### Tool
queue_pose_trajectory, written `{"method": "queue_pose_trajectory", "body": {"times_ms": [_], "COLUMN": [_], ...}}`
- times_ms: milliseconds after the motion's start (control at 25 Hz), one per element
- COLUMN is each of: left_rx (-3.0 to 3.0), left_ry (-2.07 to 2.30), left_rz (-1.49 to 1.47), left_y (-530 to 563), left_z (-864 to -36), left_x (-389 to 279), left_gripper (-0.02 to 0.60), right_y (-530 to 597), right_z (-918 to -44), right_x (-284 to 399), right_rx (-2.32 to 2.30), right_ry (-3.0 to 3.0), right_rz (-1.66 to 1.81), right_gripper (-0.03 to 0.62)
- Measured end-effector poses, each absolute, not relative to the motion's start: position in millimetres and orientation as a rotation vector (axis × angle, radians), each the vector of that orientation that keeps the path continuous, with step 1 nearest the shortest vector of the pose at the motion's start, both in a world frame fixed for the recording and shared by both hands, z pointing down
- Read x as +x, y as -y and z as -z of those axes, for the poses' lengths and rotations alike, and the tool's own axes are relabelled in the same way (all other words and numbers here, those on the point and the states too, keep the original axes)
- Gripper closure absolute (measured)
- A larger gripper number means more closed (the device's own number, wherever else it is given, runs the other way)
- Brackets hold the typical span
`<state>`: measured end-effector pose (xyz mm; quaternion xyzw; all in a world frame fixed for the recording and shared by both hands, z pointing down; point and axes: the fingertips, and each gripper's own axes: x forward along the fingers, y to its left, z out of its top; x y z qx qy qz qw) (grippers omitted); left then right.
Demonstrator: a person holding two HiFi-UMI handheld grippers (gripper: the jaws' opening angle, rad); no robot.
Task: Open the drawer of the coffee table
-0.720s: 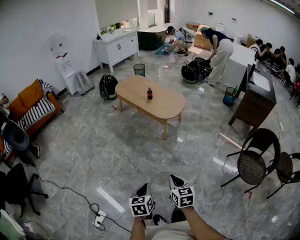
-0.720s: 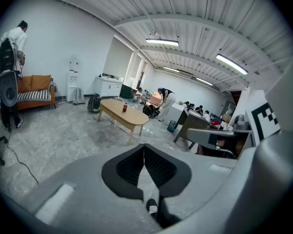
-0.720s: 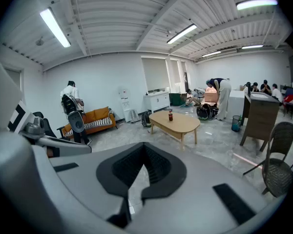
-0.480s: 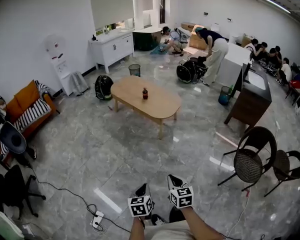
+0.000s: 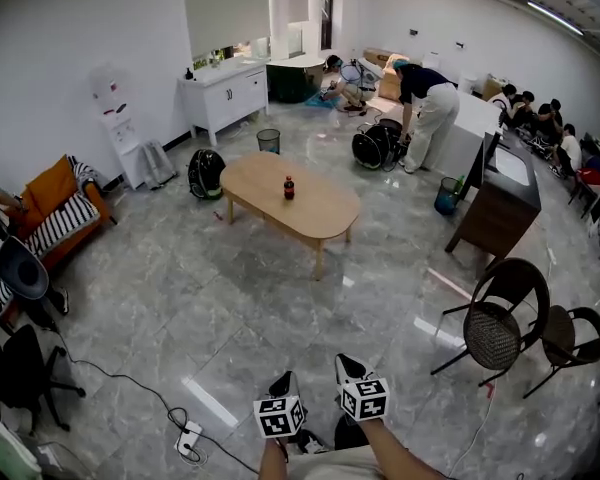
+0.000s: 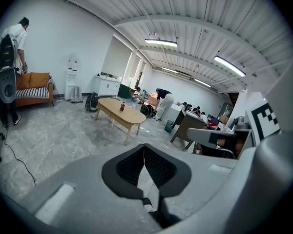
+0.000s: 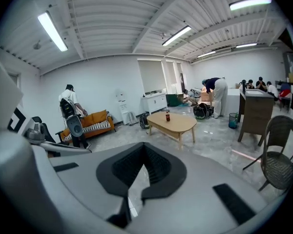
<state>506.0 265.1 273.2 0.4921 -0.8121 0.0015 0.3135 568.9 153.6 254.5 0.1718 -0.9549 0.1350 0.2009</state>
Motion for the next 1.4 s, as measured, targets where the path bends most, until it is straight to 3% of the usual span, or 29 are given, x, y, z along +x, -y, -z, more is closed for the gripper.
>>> {"method": "queue_pose_trajectory", "body": {"times_ms": [160, 480, 760, 1400], "left_rx": [1.329, 1.402, 1.336, 1.335], "left_ry": [2.171, 2.327, 2.260, 2.320], "left_rz": [-0.034, 0.045, -0.001, -0.149], "left_y": [-236, -179, -200, -132], "left_z": [-253, -135, -176, -146], "left_x": [484, 421, 433, 336], "left_gripper": [0.571, 0.571, 0.571, 0.571], "right_y": [-139, -110, -100, -29], "right_z": [-236, -160, -210, -157], "right_x": [550, 485, 505, 386], "right_rx": [0.448, 0.366, 0.369, 0.224], "right_ry": [2.712, 2.839, 2.696, 2.820], "right_rz": [-0.399, -0.519, -0.501, -0.471], "right_gripper": [0.579, 0.579, 0.579, 0.579]}}
